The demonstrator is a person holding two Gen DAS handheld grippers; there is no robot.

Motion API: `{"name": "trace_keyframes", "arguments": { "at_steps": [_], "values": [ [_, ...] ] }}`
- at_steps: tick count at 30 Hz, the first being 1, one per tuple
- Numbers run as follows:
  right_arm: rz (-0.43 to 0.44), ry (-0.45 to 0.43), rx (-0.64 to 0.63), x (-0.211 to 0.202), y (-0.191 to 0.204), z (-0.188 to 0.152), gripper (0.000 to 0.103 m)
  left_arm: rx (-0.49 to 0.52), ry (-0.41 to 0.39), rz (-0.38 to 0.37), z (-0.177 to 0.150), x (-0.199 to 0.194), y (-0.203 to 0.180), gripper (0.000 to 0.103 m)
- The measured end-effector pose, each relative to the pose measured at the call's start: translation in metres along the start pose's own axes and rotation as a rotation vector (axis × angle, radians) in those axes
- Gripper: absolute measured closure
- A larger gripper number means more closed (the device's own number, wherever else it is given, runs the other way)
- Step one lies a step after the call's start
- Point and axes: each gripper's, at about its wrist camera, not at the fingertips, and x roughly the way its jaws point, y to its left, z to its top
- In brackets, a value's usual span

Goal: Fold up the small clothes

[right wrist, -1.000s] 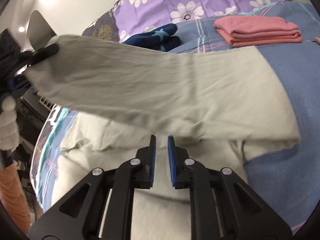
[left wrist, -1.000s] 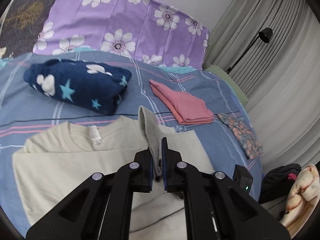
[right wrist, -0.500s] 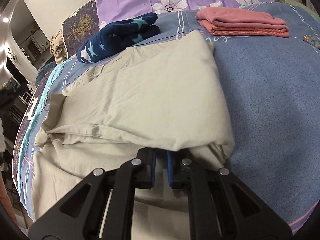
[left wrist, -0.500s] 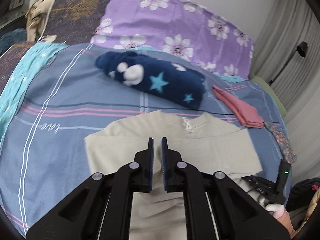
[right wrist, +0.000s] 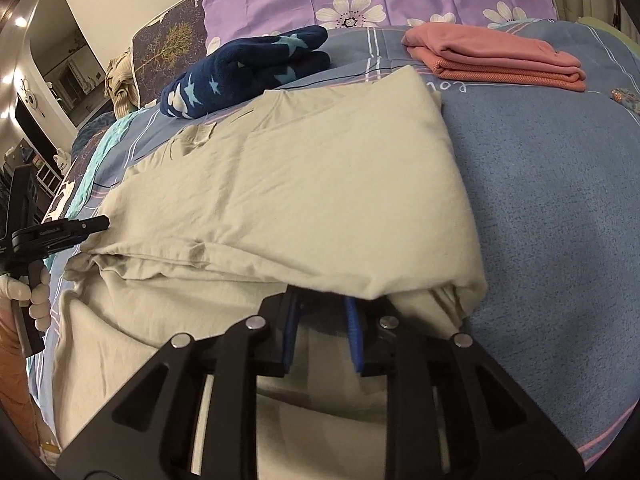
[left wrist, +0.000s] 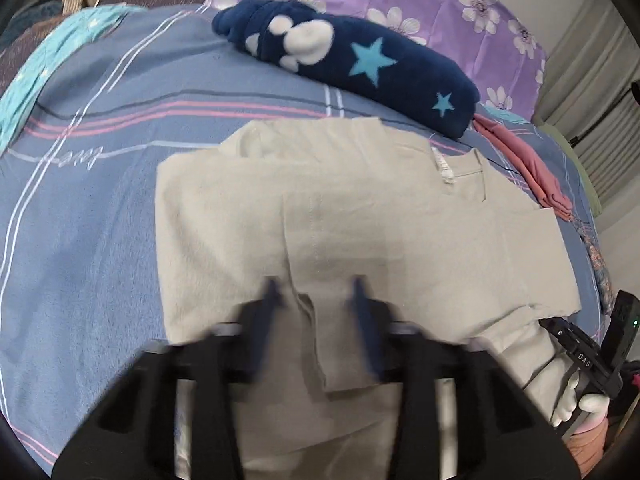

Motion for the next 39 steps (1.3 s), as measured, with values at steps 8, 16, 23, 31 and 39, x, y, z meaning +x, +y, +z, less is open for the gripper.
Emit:
{"name": "trace_keyframes", "arguments": {
  "at_steps": [8, 16, 23, 31, 39],
  "values": [
    [0.084, 0.037, 0.115, -0.016, -0.016, -0.002, 0.082, 0.041, -0.112, -0.026, 0.004, -0.042, -0.007, 0.100],
    [0.055, 0.033, 0.047, -0.027, -0.003, -0.008, 0.079, 0.030, -0.088, 0.046, -0.011, -0.028, 0.003, 0.102],
    [0.072, 0.020, -0.010, -0.045, -0.003, -0.010, 0.068, -0.063, -0.130, 0.005, -0.014, -0.056, 0.041, 0.103],
    [0.060, 0.041, 0.021, -0.029, -0.006, -0.019, 0.066, -0.075, -0.034, -0.073, -0.018, -0.018, 0.021, 0.059],
    [0.076, 0.028, 0.027, -0.031, -0.009, -0.022, 0.065, 0.007, -0.153, -0.057, -0.004, -0.047, -0.007, 0.099]
  ]
}}
